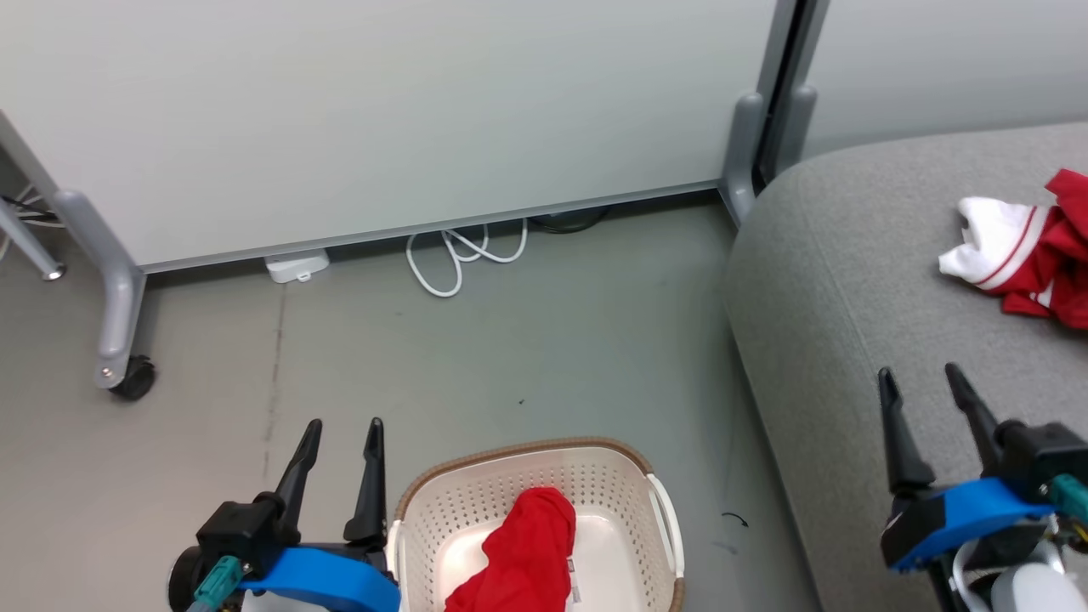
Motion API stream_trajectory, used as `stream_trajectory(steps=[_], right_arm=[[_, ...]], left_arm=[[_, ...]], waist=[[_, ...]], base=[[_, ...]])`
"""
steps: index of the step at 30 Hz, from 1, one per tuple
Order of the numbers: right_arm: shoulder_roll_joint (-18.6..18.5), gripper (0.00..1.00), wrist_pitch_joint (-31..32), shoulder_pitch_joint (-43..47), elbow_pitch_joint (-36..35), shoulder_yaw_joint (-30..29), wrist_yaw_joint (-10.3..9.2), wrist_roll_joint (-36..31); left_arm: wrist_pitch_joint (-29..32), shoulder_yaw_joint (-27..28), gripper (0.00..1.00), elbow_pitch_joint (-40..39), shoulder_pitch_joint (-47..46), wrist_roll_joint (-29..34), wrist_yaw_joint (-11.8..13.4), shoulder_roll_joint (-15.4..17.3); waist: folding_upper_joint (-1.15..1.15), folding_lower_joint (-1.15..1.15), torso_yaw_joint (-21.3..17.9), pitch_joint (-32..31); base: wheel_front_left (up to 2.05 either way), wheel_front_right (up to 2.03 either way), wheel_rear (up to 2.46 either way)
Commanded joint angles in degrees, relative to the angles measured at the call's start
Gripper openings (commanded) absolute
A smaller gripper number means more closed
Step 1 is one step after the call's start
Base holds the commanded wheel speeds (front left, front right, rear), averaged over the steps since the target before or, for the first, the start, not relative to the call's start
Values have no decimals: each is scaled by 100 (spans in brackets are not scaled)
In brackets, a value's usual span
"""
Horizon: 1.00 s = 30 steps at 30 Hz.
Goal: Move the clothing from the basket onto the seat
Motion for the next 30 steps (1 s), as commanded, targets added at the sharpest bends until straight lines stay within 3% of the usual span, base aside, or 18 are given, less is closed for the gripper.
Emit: stream_trajectory(steps=[1,13,30], right_arm=[[65,100,62,216,-168,56,1,-52],[267,100,312,971,-764,413,1,2],[285,100,291,1088,-732,499,1,202]], left_arm=[[-27,98,100,27,48,45,-25,-12],[-28,578,100,275,220,180,-118,-48],[-28,732,100,332,330,287,-174,-124]], waist=[[0,1,121,-91],[0,1,544,-348],[0,1,515,-355]], base=[[0,0,0],[0,0,0],[0,0,0]])
